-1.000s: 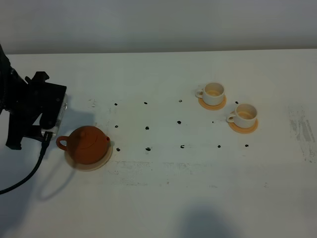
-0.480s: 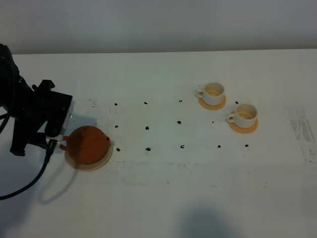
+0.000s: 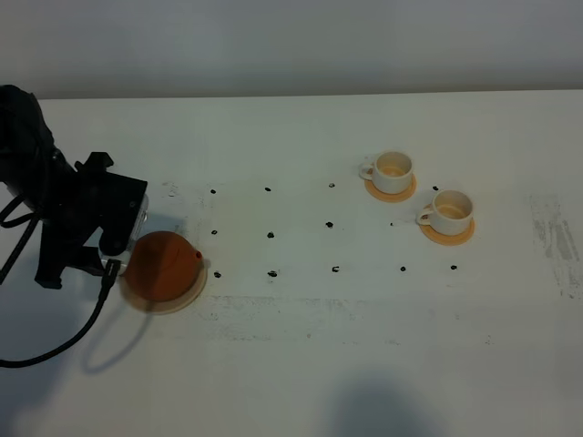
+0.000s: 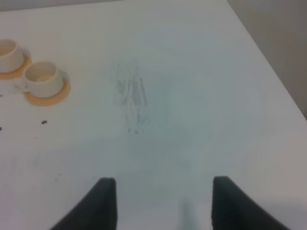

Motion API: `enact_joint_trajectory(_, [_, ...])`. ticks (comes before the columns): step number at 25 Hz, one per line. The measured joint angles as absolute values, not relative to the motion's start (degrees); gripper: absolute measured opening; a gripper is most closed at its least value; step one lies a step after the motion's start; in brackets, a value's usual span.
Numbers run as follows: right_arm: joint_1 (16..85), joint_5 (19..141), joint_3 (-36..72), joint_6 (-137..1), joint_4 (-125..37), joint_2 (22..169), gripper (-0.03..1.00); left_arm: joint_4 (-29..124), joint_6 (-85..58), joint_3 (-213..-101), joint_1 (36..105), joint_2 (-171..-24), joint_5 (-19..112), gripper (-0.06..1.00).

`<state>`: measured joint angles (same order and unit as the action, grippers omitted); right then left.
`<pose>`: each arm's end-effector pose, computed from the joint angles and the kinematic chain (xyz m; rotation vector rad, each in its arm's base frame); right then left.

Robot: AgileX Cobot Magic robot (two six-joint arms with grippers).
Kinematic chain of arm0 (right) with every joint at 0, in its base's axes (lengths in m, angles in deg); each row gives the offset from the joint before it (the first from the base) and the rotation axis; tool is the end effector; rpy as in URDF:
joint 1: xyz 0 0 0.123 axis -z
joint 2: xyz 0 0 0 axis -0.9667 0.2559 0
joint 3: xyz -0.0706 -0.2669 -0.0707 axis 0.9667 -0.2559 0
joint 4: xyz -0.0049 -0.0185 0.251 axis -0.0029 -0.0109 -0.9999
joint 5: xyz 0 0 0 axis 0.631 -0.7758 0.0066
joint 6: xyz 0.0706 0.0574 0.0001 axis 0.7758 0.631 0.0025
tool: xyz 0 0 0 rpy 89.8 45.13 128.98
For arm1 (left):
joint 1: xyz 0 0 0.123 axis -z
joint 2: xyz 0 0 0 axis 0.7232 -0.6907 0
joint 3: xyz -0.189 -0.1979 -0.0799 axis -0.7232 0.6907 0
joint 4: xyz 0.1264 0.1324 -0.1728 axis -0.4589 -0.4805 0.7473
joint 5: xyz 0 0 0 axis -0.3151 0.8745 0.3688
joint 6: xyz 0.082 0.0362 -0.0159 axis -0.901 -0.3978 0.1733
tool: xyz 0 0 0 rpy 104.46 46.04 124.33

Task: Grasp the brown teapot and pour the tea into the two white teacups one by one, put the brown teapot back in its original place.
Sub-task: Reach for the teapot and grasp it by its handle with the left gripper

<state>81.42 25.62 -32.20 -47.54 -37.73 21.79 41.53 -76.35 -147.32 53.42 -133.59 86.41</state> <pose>-0.0105 0.0035 0.2796 0.0686 2.0646 -0.0568 0.3645 -0.0541 0.1632 2.2285 1.8901 0.1049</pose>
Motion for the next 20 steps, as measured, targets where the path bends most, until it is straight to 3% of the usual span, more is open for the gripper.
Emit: enact_joint_trajectory(20, [81.42, 25.62, -32.20, -47.54, -37.73, 21.79, 0.44, 39.53, -74.27, -147.32, 54.54, -134.91, 86.02, 0.46])
